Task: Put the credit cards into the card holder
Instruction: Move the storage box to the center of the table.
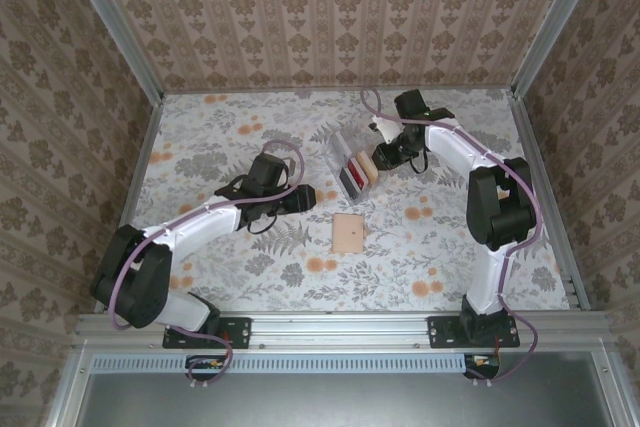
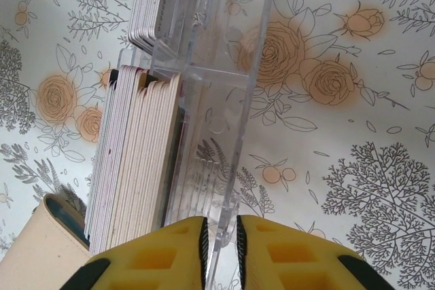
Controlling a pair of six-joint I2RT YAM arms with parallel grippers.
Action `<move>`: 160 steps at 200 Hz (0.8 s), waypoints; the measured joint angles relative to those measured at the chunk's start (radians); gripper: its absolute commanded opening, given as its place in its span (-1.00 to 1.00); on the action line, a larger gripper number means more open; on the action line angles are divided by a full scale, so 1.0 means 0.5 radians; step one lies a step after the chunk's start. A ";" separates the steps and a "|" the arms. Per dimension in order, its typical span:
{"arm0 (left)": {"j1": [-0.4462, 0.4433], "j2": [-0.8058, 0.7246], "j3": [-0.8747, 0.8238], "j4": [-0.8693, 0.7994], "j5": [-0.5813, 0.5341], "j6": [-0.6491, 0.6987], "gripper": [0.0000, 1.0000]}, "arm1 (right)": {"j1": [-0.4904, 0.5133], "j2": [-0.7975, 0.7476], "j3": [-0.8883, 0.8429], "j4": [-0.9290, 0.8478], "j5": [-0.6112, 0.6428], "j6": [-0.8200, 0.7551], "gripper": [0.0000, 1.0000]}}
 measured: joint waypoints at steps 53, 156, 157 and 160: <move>0.002 0.001 0.000 0.001 0.003 0.000 0.25 | 0.004 0.002 0.044 -0.064 0.098 -0.131 -0.72; 0.002 -0.007 -0.010 0.002 0.003 0.000 0.26 | -0.034 0.027 0.158 -0.175 0.130 -0.250 -0.28; 0.002 -0.008 -0.011 0.001 0.003 0.000 0.26 | -0.034 0.023 0.155 -0.172 0.130 -0.247 -0.27; 0.002 -0.009 -0.013 0.001 0.003 0.000 0.26 | -0.034 0.006 0.144 -0.166 0.131 -0.228 -0.25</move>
